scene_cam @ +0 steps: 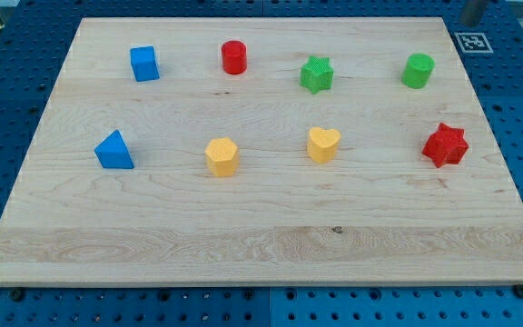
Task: Move your arm to the top left of the green star
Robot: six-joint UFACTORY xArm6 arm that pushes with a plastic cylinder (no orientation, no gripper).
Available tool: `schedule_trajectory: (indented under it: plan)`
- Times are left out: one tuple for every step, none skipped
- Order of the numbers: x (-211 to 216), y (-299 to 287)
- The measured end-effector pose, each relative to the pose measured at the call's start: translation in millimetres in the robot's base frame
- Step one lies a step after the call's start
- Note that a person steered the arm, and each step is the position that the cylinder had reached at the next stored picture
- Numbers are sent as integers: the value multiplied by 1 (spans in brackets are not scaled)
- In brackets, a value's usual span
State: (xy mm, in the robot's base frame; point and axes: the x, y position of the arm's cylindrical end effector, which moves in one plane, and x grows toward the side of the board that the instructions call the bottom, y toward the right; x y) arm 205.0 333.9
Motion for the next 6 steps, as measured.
schedule_trajectory:
  plan:
    - [53,-48]
    - [62,-97]
    - [59,-116]
    - [59,-196]
    - [59,-258]
    - [69,-293]
